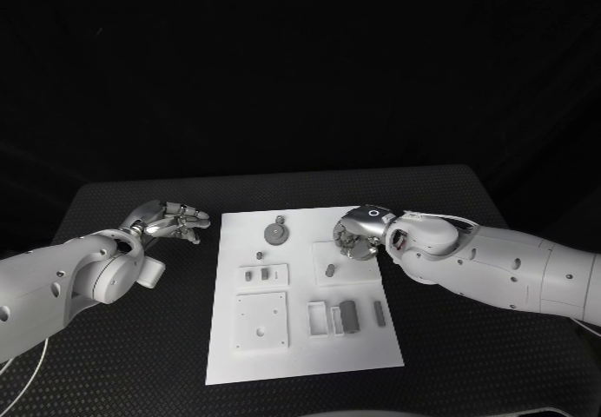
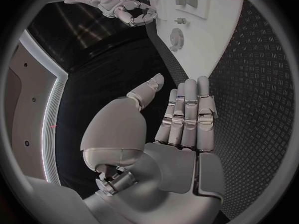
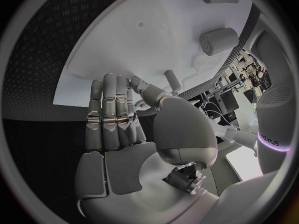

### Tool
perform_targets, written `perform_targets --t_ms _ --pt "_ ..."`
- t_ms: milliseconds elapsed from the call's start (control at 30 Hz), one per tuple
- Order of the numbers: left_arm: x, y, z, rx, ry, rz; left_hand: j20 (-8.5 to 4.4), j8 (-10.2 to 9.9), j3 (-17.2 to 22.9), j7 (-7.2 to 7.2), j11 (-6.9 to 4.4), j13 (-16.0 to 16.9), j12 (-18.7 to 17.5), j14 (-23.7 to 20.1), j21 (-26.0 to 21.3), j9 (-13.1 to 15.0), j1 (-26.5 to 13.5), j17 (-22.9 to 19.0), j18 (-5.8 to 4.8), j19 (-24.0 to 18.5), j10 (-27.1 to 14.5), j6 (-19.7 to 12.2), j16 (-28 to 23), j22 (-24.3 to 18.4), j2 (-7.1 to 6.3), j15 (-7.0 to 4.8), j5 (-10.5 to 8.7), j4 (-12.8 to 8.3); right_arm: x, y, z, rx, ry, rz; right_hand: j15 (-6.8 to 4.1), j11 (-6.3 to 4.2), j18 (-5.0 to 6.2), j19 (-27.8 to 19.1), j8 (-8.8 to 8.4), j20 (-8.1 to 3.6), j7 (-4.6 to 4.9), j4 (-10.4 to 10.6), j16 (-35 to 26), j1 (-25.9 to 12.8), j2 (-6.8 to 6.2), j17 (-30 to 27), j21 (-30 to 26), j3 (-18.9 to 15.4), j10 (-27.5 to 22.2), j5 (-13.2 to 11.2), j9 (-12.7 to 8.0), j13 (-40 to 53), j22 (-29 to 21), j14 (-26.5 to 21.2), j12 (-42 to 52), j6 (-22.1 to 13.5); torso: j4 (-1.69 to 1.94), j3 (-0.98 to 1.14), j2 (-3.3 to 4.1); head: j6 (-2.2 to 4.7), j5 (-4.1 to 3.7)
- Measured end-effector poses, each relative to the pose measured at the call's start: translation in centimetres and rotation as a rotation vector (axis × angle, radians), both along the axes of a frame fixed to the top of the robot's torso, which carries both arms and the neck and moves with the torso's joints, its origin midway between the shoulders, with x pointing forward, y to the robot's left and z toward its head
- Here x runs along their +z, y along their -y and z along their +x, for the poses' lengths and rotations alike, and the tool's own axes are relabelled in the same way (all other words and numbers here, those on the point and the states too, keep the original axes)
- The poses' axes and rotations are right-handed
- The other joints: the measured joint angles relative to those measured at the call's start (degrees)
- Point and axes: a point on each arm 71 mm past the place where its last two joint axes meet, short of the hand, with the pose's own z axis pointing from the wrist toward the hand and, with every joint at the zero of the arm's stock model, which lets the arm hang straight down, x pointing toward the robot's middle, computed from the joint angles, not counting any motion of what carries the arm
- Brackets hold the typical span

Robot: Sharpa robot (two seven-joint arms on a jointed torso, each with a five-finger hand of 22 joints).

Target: Assemble the parts on the task board

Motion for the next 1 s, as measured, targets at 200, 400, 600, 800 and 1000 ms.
perform_targets --t_ms 200,400,600,800,1000 --pt "-0.01 -0.1 0.05 0.003 0.0 0.001 0.0 0.0 0.0 0.0 0.0 0.0 0.0 0.0 0.0 0.0 0.0 0.0 -0.03 0.0 0.0 0.0 0.0 -0.06 0.0 0.0 0.0 0.0 -0.04 0.05 -0.17 0.0 0.007 0.005 -0.21 -0.03 0.0 0.48 -0.04 -0.08 -0.13 0.0 0.0 0.32 0.32 0.24 0.0 0.0 0.43 -0.01 0.01 0.2 0.13 0.23 0.03 0.14 -0.01 0.03 0.0 0.0 0.12" --pt "-0.03 -0.02 0.06 0.002 0.0 0.001 0.0 0.0 0.0 -0.01 -0.01 -0.01 0.0 0.01 0.0 0.0 0.0 0.0 -0.07 0.0 0.0 0.0 0.0 -0.12 0.0 0.01 0.0 0.0 -0.04 0.12 -0.35 0.001 0.012 0.008 -0.42 -0.13 0.0 0.7 0.25 -0.3 -0.23 0.0 0.22 0.39 0.39 0.41 0.0 -0.01 0.53 -0.01 0.14 0.37 0.28 0.45 0.03 0.45 -0.03 0.04 0.0 0.03 0.12" --pt "-0.05 -0.08 0.1 0.003 0.0 0.002 0.0 0.11 0.0 -0.01 -0.01 0.04 0.0 0.09 0.0 -0.01 0.0 0.0 -0.11 0.0 -0.01 0.01 0.0 -0.12 0.0 0.09 0.0 0.0 0.06 0.23 -0.5 0.001 0.017 0.013 -0.49 -0.33 0.0 0.83 0.26 -0.42 -0.15 -0.01 0.22 0.39 0.39 0.49 0.21 -0.01 0.73 -0.01 0.28 0.48 0.35 0.52 0.04 0.55 -0.05 0.04 0.0 0.12 0.13" --pt "-0.07 -0.07 0.13 0.003 0.0 0.002 0.0 0.18 0.0 -0.01 -0.01 0.04 0.0 0.09 0.0 -0.01 0.0 0.0 -0.37 0.0 -0.01 0.01 0.0 -0.18 0.0 0.09 0.0 0.0 0.22 0.22 -0.51 0.0 0.024 0.021 -0.33 -0.13 0.0 1.12 0.26 -0.3 -0.34 -0.01 0.4 0.39 0.39 0.57 0.21 -0.01 0.93 -0.01 0.34 0.57 0.43 0.73 0.21 0.74 -0.04 0.04 0.0 0.2 0.13" --pt "-0.08 -0.07 0.12 0.002 -0.001 0.001 0.0 0.18 0.0 -0.02 -0.02 0.04 0.0 0.09 0.0 -0.01 0.0 0.0 -0.37 0.0 -0.01 0.01 0.0 -0.24 0.0 0.09 0.0 0.0 0.14 0.38 -0.37 -0.01 0.01 0.024 0.0 0.35 0.01 0.61 0.08 -0.08 -0.01 -0.01 -0.05 0.62 0.1 0.58 -0.32 -0.01 0.44 -0.01 0.54 0.56 0.41 0.1 -0.85 0.38 -0.03 0.01 0.0 0.23 0.11"
